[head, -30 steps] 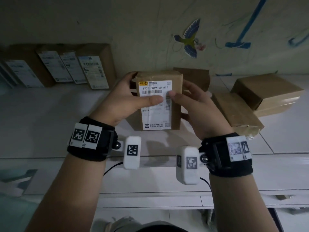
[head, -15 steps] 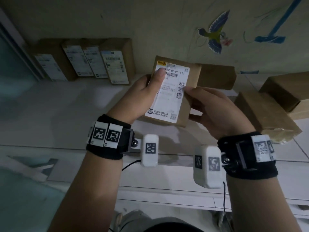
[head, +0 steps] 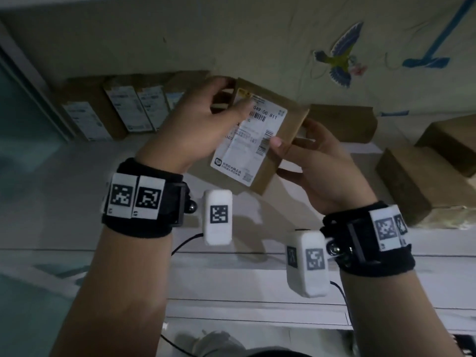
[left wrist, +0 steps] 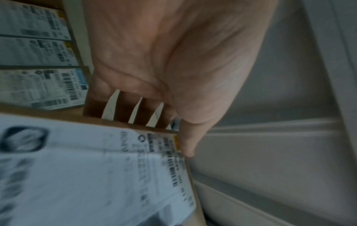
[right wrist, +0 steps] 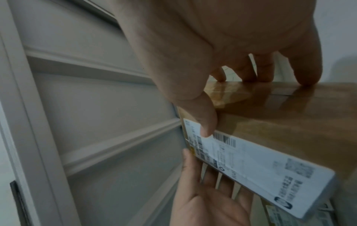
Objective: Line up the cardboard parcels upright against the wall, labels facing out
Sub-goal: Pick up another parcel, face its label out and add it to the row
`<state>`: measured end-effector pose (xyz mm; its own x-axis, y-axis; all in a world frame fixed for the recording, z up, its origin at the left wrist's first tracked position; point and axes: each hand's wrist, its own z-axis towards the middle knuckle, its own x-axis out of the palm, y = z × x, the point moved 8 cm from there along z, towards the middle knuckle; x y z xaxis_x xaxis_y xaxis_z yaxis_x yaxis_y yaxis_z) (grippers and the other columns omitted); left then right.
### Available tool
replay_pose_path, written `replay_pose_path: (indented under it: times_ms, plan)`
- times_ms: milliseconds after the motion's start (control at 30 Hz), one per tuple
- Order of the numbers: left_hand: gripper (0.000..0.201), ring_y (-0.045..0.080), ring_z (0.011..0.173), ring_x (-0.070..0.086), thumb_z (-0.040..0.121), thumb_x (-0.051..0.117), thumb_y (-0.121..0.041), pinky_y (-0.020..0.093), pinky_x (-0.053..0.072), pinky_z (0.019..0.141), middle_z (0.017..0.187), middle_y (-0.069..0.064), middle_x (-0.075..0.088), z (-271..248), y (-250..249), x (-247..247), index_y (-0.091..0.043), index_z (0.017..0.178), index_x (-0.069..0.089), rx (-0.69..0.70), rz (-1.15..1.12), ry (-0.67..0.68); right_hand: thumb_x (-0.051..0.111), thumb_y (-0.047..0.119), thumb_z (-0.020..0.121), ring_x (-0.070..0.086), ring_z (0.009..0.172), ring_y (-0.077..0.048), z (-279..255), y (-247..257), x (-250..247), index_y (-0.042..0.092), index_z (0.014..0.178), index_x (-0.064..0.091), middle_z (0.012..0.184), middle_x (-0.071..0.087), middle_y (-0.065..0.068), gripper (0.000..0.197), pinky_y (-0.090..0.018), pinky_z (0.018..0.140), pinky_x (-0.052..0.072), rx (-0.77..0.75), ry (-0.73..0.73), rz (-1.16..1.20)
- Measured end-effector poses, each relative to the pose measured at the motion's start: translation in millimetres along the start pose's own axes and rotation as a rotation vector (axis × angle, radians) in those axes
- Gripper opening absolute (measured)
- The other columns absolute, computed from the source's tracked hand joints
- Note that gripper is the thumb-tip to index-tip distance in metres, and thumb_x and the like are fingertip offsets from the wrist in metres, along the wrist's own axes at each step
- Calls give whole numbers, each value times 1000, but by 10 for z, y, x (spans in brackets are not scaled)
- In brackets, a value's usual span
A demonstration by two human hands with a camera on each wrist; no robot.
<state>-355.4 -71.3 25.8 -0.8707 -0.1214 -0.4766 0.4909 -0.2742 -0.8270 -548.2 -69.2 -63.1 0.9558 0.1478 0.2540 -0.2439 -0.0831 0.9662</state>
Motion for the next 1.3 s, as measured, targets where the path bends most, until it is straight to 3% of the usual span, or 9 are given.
replay_pose_path:
  times_ms: [100, 167, 400, 567, 767, 867, 967, 1133, 1300]
  plan:
    - [55, 3, 116, 67, 93, 65, -60, 35, 57, 97, 130, -12, 69, 153, -53, -232, -31, 140, 61, 1, 61, -90, 82, 10, 87, 76, 110, -22, 61, 72, 59, 21, 153, 43, 124, 76, -8, 78, -44, 92, 59, -29, -23, -6]
    - [58, 6, 123, 64, 91, 63, -62, 37, 53, 105, 135, -9, 68, 265, -84, -387, -29, 139, 62, 27, 85, -162, 84, 9, 85, 76, 109, -22, 124, 131, 93, 21, 153, 43, 125, 76, -7, 80, -38, 84, 60, -53, -70, -17]
    - [57, 11, 128, 57, 97, 57, -60, 30, 48, 101, 143, -5, 61, 606, 226, -557, -26, 143, 60, -69, 237, -159, 85, 11, 83, 74, 111, -21, 381, 179, 260, 25, 155, 40, 125, 74, -4, 87, -46, 91, 62, -63, -174, -105]
    - [55, 18, 121, 61, 101, 51, -55, 35, 50, 104, 137, 2, 64, 853, 460, -645, -19, 140, 59, -103, 343, -142, 85, 8, 83, 73, 109, -19, 575, 166, 394, 28, 153, 42, 125, 72, -2, 86, -36, 80, 62, -62, -205, -122]
    - [37, 35, 104, 70, 93, 43, -18, 44, 57, 92, 113, 16, 73, 996, 695, -700, -8, 111, 73, -164, 558, -109, 86, 8, 78, 70, 114, -23, 867, 15, 460, 32, 155, 39, 127, 72, 0, 93, -48, 88, 61, -20, -230, -146]
    - [38, 35, 111, 68, 98, 43, -15, 43, 55, 99, 121, 17, 73, 1076, 698, -756, -7, 117, 75, -155, 531, -85, 86, 8, 80, 68, 116, -23, 1057, -1, 486, 34, 152, 42, 127, 71, 3, 88, -44, 83, 62, -5, -222, -239]
    - [38, 34, 112, 68, 100, 43, -11, 38, 54, 97, 123, 18, 73, 1101, 713, -787, -2, 114, 77, -115, 527, -77, 84, 10, 80, 66, 122, -27, 1286, -1, 537, 32, 150, 40, 131, 69, -1, 85, -57, 96, 59, 0, -212, -370]
    - [36, 31, 108, 68, 99, 45, -17, 40, 57, 97, 120, 11, 74, 1115, 733, -823, -9, 112, 77, -111, 502, -27, 78, -1, 84, 60, 130, -31, 1602, -62, 664, 29, 145, 41, 136, 64, -3, 77, -62, 102, 53, -26, -147, -443]
    - [34, 36, 104, 69, 96, 47, -14, 47, 59, 93, 114, 18, 74, 1104, 735, -856, -2, 105, 77, -128, 514, -9, 70, -2, 90, 62, 127, -32, 1907, -172, 613, 37, 152, 42, 141, 64, -2, 78, -59, 91, 60, 11, -85, -456]
